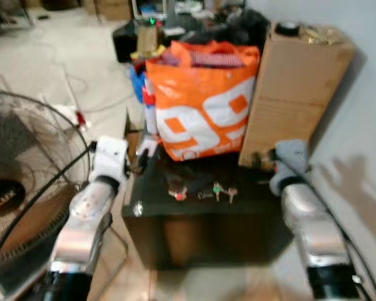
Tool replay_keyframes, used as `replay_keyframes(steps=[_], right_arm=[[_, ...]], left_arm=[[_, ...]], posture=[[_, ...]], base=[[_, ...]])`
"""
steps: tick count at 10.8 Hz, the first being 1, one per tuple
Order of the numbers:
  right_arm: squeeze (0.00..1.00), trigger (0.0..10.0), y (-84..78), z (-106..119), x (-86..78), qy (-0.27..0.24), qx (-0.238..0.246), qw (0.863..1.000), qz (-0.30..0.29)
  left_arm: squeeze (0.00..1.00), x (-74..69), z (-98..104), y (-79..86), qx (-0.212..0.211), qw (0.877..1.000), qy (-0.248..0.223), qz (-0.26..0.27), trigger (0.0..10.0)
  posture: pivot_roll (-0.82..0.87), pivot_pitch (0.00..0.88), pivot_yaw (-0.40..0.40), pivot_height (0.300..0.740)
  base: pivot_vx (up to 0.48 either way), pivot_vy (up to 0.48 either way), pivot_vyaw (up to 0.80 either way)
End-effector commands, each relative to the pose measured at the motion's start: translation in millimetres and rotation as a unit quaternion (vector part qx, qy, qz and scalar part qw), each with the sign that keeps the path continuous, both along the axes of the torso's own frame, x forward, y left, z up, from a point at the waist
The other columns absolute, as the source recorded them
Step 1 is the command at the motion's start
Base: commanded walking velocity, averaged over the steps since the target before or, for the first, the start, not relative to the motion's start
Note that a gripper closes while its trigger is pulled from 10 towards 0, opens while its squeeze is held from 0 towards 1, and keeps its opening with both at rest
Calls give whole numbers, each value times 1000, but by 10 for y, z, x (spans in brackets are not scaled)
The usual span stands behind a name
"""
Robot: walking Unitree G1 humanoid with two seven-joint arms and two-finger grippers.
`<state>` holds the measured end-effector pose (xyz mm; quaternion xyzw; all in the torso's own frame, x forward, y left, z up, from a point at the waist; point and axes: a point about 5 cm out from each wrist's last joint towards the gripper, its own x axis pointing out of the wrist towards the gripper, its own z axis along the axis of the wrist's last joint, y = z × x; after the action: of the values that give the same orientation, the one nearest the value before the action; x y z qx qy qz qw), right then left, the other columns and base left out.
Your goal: Hang keys on a hook
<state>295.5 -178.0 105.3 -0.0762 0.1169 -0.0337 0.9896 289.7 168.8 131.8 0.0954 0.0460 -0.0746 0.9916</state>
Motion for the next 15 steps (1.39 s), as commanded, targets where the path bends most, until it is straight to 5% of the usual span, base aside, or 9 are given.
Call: replay_keyframes(steps=[1, 12, 13, 15], right_arm=[[1000, 10000, 50, 37, 26, -8, 9, 1000, 6], [1000, 10000, -19, 29, 45, -1, -4, 1000, -13], [0, 10000, -66, 52, 56, -5, -6, 1000, -13], [0, 10000, -96, 79, 79, -7, -18, 1000, 2]], left_arm=[[0, 2, 3, 56, 5, 1000, 0, 9, 10000], [0, 13, 12, 62, -1, 1000, -6, 12, 10000], [0, 16, 7, 54, 0, 1000, -5, 12, 10000], [0, 25, -23, 34, 9, 1000, 2, 7, 10000]], posture=[[-66, 0, 24, 740], [-67, 0, 20, 740], [-69, 0, 18, 740], [-71, 0, 15, 740]], base=[[0, 0, 0], [321, 0, 145], [334, 0, 0], [152, 0, 0]])
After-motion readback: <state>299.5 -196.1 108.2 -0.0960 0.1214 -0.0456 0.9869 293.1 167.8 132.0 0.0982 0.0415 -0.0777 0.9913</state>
